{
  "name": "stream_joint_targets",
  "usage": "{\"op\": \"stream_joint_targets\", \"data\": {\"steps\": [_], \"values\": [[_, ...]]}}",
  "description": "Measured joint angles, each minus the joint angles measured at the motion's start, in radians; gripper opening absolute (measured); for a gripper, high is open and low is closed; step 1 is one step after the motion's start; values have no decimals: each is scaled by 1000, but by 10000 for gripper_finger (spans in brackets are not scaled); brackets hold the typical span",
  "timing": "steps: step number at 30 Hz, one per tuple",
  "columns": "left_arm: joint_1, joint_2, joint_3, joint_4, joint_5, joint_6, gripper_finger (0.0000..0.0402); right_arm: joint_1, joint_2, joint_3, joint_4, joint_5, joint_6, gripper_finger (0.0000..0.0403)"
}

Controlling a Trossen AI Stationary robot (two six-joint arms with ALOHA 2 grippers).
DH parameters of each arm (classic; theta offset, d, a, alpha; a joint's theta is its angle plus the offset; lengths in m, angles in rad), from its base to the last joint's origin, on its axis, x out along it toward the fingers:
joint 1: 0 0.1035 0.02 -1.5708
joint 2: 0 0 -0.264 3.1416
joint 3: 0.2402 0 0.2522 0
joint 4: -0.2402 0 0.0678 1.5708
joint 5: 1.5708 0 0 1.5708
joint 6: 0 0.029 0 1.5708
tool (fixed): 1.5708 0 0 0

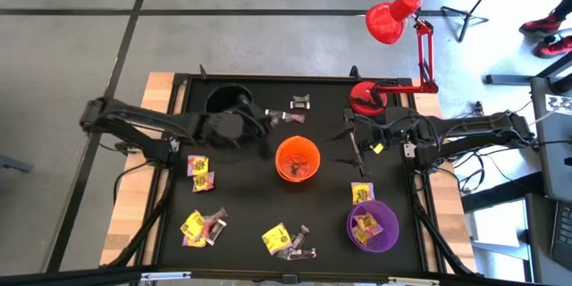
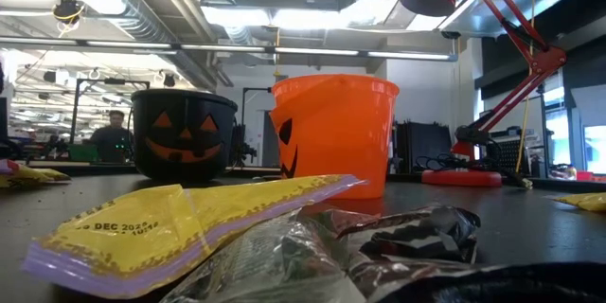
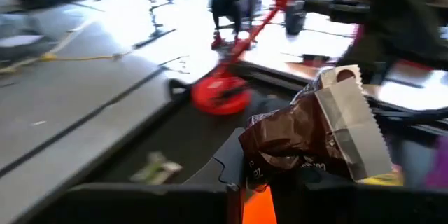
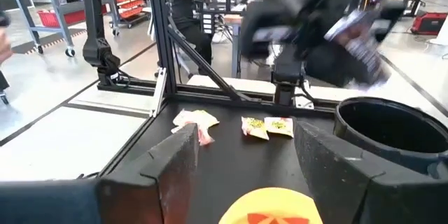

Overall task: Sort candy
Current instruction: Put the brown chocolate bar into the black bucket

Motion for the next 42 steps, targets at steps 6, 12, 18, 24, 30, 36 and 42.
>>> {"op": "stream_joint_targets", "data": {"steps": [6, 12, 18, 24, 30, 36, 42], "values": [[70, -136, 0, -233, -102, -37, 34, 0, 2, 0, -27, 17, -3, 232], [180, -189, 1, -466, -144, -136, 34, 0, 2, 0, -51, 17, -3, 232], [321, -180, 1, -653, -121, -231, 34, 0, 2, 0, -77, 18, -3, 232], [405, -179, 1, -698, 12, -316, 34, -1, 2, -1, -105, 18, -3, 232], [426, -179, 1, -697, 73, -319, 34, -1, 2, -1, -105, 18, -3, 232], [425, -179, 1, -697, 77, -319, 34, -1, 2, -1, -110, 18, -3, 232], [425, -179, 1, -697, 77, -320, 34, -1, 2, -1, -120, 18, -3, 232]]}}
